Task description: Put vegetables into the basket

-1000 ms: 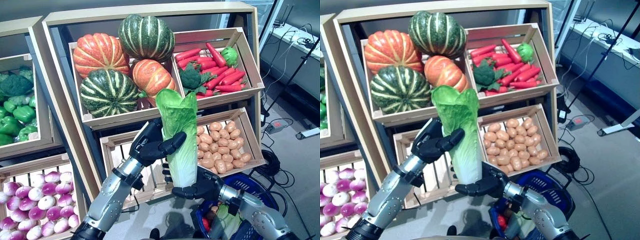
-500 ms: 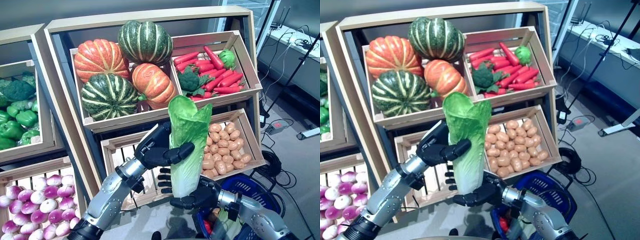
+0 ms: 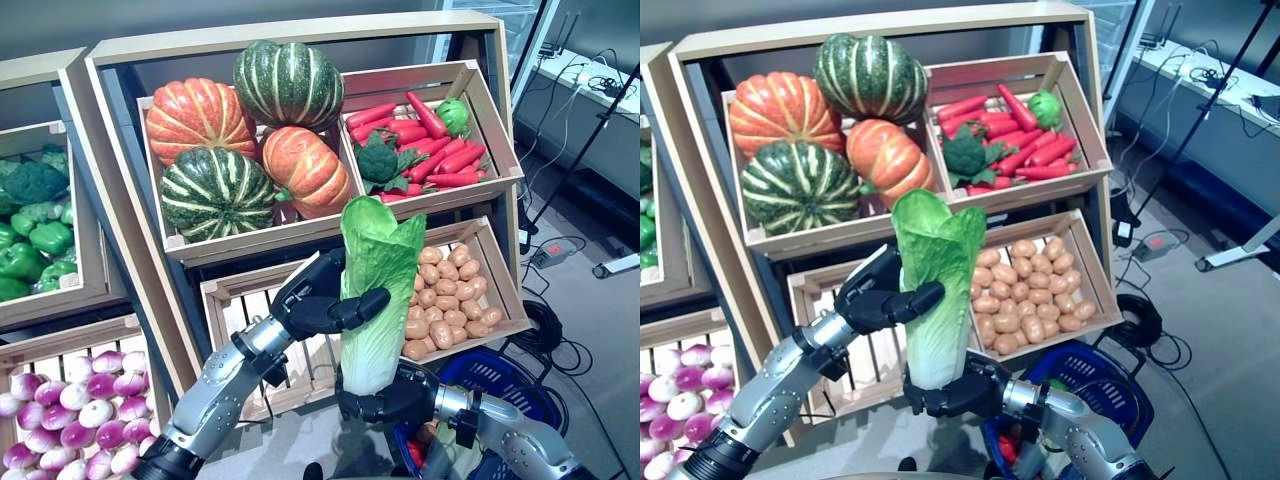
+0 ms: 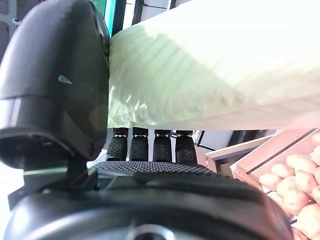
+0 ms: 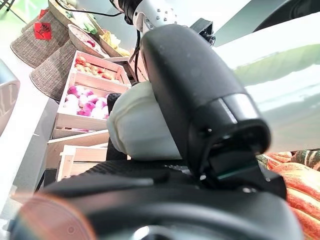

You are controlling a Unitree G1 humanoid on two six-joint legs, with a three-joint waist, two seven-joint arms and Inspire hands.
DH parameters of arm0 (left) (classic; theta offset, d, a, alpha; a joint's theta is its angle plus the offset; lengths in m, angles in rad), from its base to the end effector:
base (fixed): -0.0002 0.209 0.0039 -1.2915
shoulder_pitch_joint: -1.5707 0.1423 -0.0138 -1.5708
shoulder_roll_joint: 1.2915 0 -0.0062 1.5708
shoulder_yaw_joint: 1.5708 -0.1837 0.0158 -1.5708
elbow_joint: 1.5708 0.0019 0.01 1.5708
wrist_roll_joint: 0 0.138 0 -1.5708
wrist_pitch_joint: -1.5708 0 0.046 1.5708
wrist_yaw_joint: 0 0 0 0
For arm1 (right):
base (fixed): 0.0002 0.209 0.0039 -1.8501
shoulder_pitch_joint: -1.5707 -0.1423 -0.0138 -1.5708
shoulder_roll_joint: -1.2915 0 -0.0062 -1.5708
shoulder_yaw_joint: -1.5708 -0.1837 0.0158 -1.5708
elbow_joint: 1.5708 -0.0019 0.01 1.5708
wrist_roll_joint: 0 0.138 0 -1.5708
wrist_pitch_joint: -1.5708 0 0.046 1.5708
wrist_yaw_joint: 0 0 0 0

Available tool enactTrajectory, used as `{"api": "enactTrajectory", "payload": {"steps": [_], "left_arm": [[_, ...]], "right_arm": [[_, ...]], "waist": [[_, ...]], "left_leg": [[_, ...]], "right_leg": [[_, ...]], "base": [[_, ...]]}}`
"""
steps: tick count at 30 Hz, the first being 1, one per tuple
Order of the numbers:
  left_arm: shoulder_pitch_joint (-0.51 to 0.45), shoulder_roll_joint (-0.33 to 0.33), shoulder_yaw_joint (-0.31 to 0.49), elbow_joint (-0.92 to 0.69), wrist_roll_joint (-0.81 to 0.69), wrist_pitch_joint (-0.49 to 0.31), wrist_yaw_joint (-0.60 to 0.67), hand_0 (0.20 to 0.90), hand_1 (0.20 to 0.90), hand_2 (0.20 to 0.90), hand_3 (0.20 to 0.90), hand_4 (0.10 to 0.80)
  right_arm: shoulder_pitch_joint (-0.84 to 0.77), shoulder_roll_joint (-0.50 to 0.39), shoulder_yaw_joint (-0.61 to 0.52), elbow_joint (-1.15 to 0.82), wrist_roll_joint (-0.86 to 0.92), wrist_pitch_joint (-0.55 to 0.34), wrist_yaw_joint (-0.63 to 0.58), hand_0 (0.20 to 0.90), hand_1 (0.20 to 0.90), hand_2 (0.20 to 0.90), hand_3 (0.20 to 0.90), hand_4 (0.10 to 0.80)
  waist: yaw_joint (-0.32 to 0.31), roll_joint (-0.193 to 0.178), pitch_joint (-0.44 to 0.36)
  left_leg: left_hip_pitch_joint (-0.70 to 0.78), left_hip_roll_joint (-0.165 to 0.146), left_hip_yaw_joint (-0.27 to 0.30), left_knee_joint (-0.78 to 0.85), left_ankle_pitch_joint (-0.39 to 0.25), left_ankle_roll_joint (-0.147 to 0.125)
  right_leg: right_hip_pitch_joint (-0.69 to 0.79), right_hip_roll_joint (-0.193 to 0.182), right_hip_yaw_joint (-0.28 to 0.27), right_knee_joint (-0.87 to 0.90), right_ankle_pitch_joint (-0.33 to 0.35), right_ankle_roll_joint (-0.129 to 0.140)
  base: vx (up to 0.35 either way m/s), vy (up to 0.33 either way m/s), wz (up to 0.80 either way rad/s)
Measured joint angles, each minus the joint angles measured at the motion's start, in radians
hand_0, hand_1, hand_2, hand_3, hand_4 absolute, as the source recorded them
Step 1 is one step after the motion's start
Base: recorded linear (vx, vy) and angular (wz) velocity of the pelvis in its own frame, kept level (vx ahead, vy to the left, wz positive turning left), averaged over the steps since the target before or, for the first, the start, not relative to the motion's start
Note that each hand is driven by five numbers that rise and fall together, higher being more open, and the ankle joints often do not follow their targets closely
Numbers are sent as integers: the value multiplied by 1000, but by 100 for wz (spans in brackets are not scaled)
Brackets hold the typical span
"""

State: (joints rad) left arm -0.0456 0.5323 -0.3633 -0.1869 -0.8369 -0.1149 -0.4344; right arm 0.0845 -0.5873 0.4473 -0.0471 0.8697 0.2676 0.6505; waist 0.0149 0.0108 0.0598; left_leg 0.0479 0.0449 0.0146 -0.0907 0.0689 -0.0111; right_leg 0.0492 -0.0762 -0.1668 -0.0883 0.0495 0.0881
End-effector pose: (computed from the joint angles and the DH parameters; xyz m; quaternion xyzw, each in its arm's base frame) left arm 0.1986 0.1668 0.0792 -0.1611 -0.0692 -0.4007 0.8993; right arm 0.1604 -0.1794 0.0129 0.2153 0.2382 0.4697 0.8223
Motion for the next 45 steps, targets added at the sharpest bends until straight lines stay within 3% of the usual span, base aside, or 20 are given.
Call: {"api": "enactTrajectory", "payload": {"steps": [2, 4, 9, 17, 22, 24, 28, 34, 42, 45], "left_arm": [[0, 2, 1, 0, 2, 2, -2, 300, 300, 300, 300, 400], [-1, 2, 6, 0, 7, 3, -6, 900, 900, 900, 900, 800], [6, 6, 22, -4, 8, 50, -7, 900, 900, 900, 900, 800], [147, -12, 40, -39, 63, 84, 17, 900, 900, 900, 900, 800], [190, -10, 160, -16, 87, 51, 84, 900, 900, 900, 900, 800], [184, -9, 174, -1, 88, 33, 110, 900, 900, 900, 900, 800], [114, -17, 159, 44, 97, -17, 167, 900, 900, 900, 900, 800], [-59, -43, 102, 66, 98, -82, 250, 900, 900, 900, 900, 800], [-160, -75, 73, 128, 116, -203, 313, 900, 900, 900, 900, 800], [-165, -86, 47, 138, 117, -233, 309, 900, 900, 900, 900, 800]], "right_arm": [[3, 0, 0, 0, 0, -3, -4, 300, 300, 300, 300, 400], [6, 0, 0, 0, 0, -12, -12, 300, 300, 300, 300, 400], [43, 3, -7, -10, 0, -48, -100, 300, 300, 300, 300, 400], [205, 109, -131, -15, 8, -114, -283, 300, 300, 300, 300, 400], [185, 191, -415, 75, 163, -411, -522, 300, 300, 300, 300, 400], [147, 193, -475, 110, 204, -473, -578, 300, 300, 300, 300, 400], [33, 242, -511, 238, 288, -627, -662, 300, 300, 300, 300, 400], [-101, 316, -510, 358, 360, -758, -867, 300, 300, 300, 300, 400], [-270, 337, -496, 495, 517, -833, -921, 300, 300, 300, 300, 400], [-322, 350, -473, 570, 595, -833, -910, 300, 300, 300, 300, 400]], "waist": [[0, 2, -8], [-2, 2, -10], [-1, 2, -11], [-30, 1, -10], [-32, 19, 23], [-38, 24, 60], [-55, 40, 172], [-54, 64, 329], [-35, 62, 445], [-24, 60, 452]], "left_leg": [[-5, 0, 1, -4, 0, 0], [-5, 1, 5, -4, 0, 0], [-4, 1, 17, -5, -4, 2], [-31, 3, 32, -4, -9, 2], [-130, -1, 49, 2, 13, 1], [-149, -1, 49, 2, 21, 0], [-207, 7, 57, 5, 37, -8], [-262, 11, 56, 22, 49, -13], [-388, 23, 42, 67, 55, -24], [-438, 23, 33, 83, 57, -27]], "right_leg": [[-5, 0, 0, 0, 0, 0], [-6, 0, 1, 0, 0, 0], [-10, 1, 14, 0, 0, 0], [-46, 2, 28, 0, 1, 1], [-156, 0, 48, 0, 24, 8], [-177, 2, 50, 0, 34, 3], [-239, 11, 55, 3, 53, -7], [-288, 20, 51, 6, 70, -14], [-405, 30, 39, 44, 78, -29], [-452, 31, 29, 66, 74, -34]], "base": [[11, -16, -1], [21, -36, -2], [24, -39, -7], [-54, -53, -7], [-251, -15, -11], [-189, -9, -4], [-196, -15, -7], [-178, -47, -2], [-142, -71, 4], [-82, -25, 7]]}}
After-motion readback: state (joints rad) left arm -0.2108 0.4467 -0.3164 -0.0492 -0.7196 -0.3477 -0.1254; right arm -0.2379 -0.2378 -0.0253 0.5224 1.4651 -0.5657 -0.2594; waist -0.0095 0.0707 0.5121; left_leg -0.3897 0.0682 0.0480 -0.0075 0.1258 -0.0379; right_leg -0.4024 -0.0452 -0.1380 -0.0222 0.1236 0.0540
